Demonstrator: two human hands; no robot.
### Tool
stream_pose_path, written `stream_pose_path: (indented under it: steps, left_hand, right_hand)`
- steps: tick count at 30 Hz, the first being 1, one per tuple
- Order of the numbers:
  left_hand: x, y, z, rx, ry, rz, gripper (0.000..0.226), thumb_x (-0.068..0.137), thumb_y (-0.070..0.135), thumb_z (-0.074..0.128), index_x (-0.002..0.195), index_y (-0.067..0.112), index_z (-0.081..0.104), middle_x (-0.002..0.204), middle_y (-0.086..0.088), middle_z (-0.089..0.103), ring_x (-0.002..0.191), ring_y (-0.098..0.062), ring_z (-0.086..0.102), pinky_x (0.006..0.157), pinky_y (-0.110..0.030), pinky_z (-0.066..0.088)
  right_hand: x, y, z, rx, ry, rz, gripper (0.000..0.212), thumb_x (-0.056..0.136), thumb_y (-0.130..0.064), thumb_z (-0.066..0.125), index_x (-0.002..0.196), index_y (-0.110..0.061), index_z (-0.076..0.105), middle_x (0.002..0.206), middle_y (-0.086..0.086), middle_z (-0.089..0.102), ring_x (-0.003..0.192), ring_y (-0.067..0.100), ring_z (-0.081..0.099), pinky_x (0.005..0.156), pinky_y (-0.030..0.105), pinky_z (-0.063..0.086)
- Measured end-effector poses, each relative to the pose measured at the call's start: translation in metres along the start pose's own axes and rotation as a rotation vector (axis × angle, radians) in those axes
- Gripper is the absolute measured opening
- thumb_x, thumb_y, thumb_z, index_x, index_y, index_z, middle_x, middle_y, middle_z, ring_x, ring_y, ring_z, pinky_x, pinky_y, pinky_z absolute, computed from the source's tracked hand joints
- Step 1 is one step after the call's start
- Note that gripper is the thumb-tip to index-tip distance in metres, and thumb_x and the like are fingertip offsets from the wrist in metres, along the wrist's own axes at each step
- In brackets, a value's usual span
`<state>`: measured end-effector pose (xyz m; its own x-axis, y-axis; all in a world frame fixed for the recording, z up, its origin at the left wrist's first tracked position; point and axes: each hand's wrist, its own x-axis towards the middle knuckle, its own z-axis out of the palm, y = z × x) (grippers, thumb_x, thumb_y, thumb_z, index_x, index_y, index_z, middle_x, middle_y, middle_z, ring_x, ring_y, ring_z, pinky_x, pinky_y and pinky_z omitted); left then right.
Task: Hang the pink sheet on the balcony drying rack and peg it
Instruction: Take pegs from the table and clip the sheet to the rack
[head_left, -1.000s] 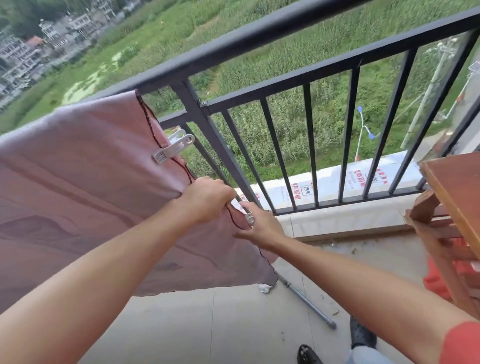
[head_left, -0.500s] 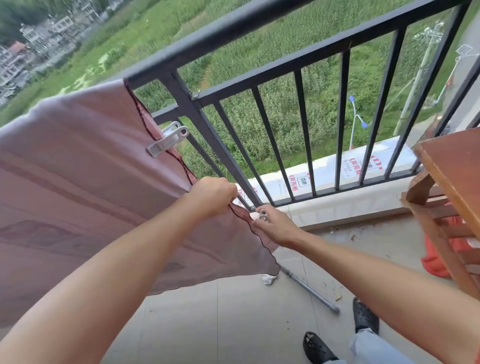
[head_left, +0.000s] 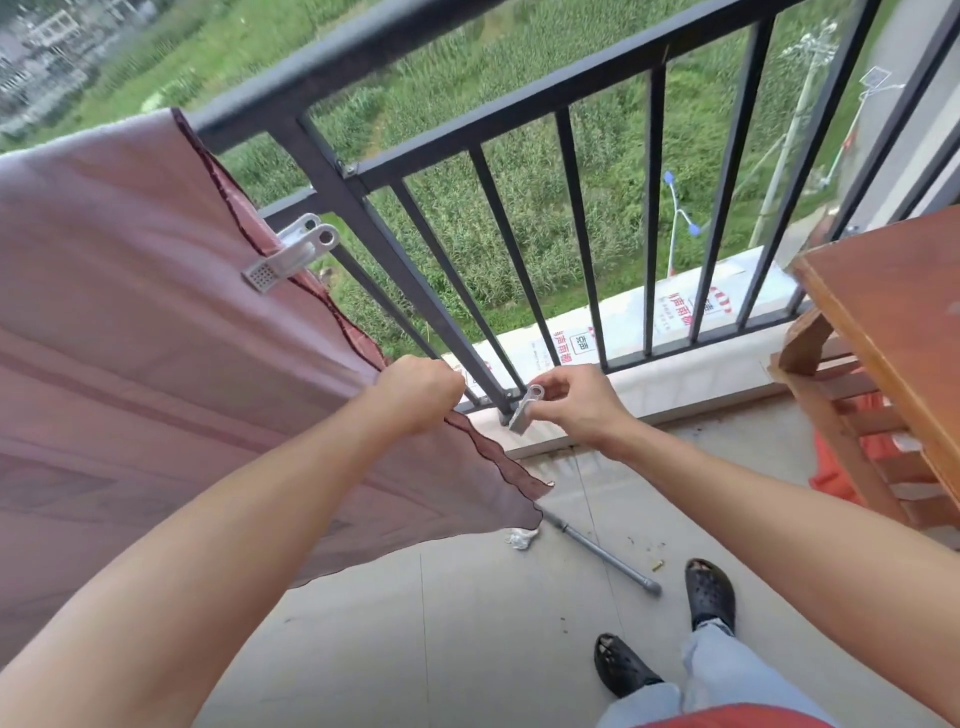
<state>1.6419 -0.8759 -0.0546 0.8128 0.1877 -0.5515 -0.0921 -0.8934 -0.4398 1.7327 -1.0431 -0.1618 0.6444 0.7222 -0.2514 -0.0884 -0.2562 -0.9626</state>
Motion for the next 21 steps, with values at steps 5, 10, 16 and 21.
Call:
stream_pose_path:
  steps: [5, 10, 16, 21]
  left_hand:
    - [0.0, -0.002, 0.002, -0.05, 0.048, -0.003, 0.013, 0.084, 0.009, 0.053, 0.075, 0.018, 0.055, 0.075, 0.003, 0.049, 0.081, -0.027, 0.06, 0.061, -0.03, 0.035]
    - [0.002, -0.002, 0.006, -0.073, 0.086, -0.005, 0.016, 0.087, 0.012, 0.049, 0.085, 0.017, 0.064, 0.093, -0.001, 0.065, 0.091, -0.028, 0.062, 0.063, -0.029, 0.033]
    - [0.005, -0.005, 0.012, -0.092, 0.122, 0.004, 0.019, 0.088, 0.014, 0.049, 0.092, 0.018, 0.067, 0.095, 0.002, 0.064, 0.092, -0.025, 0.062, 0.061, -0.03, 0.034]
    - [0.003, -0.003, 0.011, -0.092, 0.157, -0.018, 0.018, 0.087, 0.014, 0.05, 0.093, 0.017, 0.067, 0.093, 0.004, 0.064, 0.091, -0.023, 0.062, 0.06, -0.029, 0.031]
  right_hand:
    - [0.009, 0.005, 0.019, 0.073, 0.007, -0.075, 0.026, 0.067, -0.014, 0.087, 0.09, -0.014, 0.076, 0.083, 0.009, 0.075, 0.079, 0.015, 0.07, 0.077, 0.032, 0.058]
    - [0.02, 0.018, 0.033, 0.163, 0.034, -0.084, 0.019, 0.068, -0.012, 0.087, 0.085, -0.007, 0.078, 0.079, 0.007, 0.076, 0.08, 0.024, 0.073, 0.081, 0.045, 0.06]
    - [0.019, 0.021, 0.05, 0.262, -0.09, -0.008, 0.017, 0.071, -0.003, 0.084, 0.087, -0.006, 0.077, 0.072, -0.007, 0.073, 0.069, 0.0, 0.067, 0.068, 0.017, 0.051]
    - [0.015, 0.031, 0.053, 0.365, -0.191, 0.115, 0.035, 0.078, 0.007, 0.075, 0.109, -0.008, 0.068, 0.089, 0.002, 0.069, 0.065, 0.001, 0.064, 0.059, 0.012, 0.05]
